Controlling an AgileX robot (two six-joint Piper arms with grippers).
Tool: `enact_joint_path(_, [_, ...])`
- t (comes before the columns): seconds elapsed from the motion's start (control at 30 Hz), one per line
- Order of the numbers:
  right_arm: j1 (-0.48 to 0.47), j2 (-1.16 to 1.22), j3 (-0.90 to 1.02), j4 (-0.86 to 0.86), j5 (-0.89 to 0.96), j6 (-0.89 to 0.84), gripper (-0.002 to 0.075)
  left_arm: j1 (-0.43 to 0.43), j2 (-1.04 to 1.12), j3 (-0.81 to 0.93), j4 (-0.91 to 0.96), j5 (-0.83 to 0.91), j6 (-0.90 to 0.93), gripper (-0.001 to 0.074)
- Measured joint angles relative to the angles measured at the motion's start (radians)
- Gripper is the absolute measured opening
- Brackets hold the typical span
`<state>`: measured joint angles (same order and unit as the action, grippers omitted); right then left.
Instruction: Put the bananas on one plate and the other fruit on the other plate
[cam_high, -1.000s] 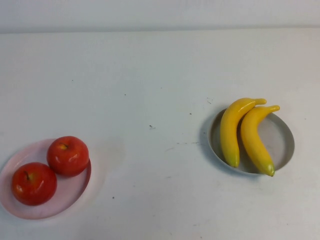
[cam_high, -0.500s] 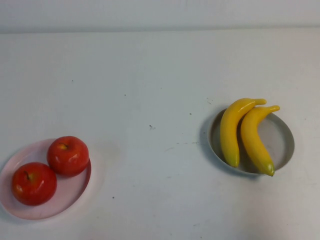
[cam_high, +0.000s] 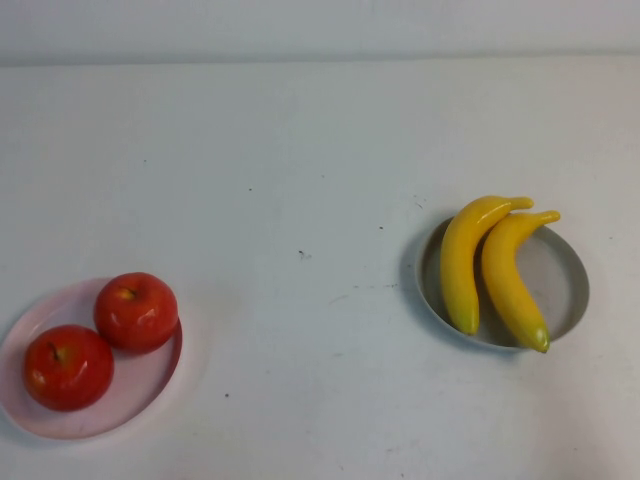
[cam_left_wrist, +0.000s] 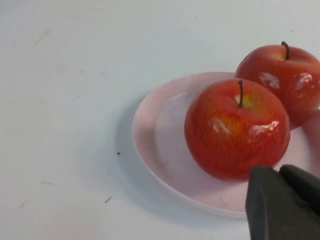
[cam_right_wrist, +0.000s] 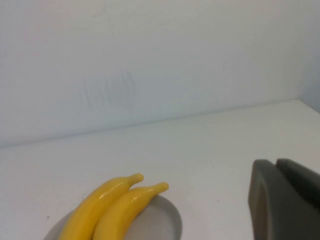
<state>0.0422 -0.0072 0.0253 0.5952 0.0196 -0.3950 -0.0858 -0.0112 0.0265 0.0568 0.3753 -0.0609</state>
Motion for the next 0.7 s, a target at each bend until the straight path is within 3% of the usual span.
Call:
enact_joint_path(0.3, [-0.001, 0.000, 0.000, -0.005, 0.014, 0.000, -0.0015, 0.000, 0.000, 0.000, 0.000, 0.000, 0.000, 0.0004])
enact_joint_path(0.4, [-0.001, 0.000, 0.000, -0.143, 0.062, 0.056, -0.0015, 0.000, 0.000, 0.000, 0.000, 0.000, 0.000, 0.0004])
enact_joint_path(0.53, [-0.001, 0.000, 0.000, -0.391, 0.165, 0.333, -0.0015, 0.000, 0.000, 0.000, 0.000, 0.000, 0.000, 0.0004])
enact_joint_path(0.7, [-0.001, 0.000, 0.000, -0.489, 0.294, 0.417, -0.0015, 0.000, 0.000, 0.000, 0.000, 0.000, 0.000, 0.0004])
